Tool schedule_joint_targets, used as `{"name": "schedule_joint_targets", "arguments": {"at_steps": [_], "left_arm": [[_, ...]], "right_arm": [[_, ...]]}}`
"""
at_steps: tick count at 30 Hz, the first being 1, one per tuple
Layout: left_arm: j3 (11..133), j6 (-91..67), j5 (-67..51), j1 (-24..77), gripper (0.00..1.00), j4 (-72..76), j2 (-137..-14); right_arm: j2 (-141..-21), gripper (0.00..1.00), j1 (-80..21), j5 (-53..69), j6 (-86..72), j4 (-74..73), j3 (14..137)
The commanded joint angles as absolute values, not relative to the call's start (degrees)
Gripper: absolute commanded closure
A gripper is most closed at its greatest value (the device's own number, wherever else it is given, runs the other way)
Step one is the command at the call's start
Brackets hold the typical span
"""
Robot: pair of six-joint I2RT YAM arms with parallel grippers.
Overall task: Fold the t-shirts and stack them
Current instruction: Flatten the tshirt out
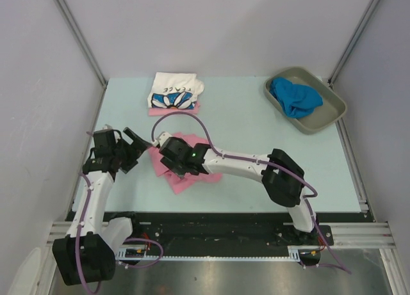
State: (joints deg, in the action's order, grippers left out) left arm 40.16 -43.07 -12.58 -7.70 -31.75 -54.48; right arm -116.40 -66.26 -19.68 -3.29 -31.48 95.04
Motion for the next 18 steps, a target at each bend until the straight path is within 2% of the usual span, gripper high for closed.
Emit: {"name": "schedule_joint_targets", "arguments": {"at_steps": [1,8,12,13,15,16,18], "left_arm": [[39.8,-42.4,-13.5,-8.4,0.00,-30.1,-52.9],[39.2,-42.2,-14.4,-8.8,0.00,-29.1,-53.7],[38.8,-42.1,-14.4,-8.7,0.00,-28.7,-53.6],[38.8,-42.1,-14.3,-8.8,0.00,-28.8,-53.6],[38.6,-41.9,-14.6,-8.8,0.00,-28.7,-53.5],[38.6,-41.9,-14.7,-8.8,0.00,-28.7,-53.5],[38.7,-41.7,-14.9,-8.8,0.00,-28.7,-53.5]], "right_arm": [[-118.1,0.37,-65.1,-21.1,-1.2,-31.8,98.0],[-119.6,0.49,-63.9,-20.0,-1.6,-31.3,97.9],[-120.4,0.73,-63.3,-20.5,-1.6,-31.0,97.8],[-120.6,0.83,-63.1,-21.0,-1.7,-30.9,97.9],[-120.7,0.96,-62.9,-21.3,-1.5,-30.8,98.2],[-120.6,1.00,-62.9,-22.6,-1.6,-30.9,98.3],[-120.1,1.00,-63.0,-23.6,-1.6,-31.8,99.1]]}}
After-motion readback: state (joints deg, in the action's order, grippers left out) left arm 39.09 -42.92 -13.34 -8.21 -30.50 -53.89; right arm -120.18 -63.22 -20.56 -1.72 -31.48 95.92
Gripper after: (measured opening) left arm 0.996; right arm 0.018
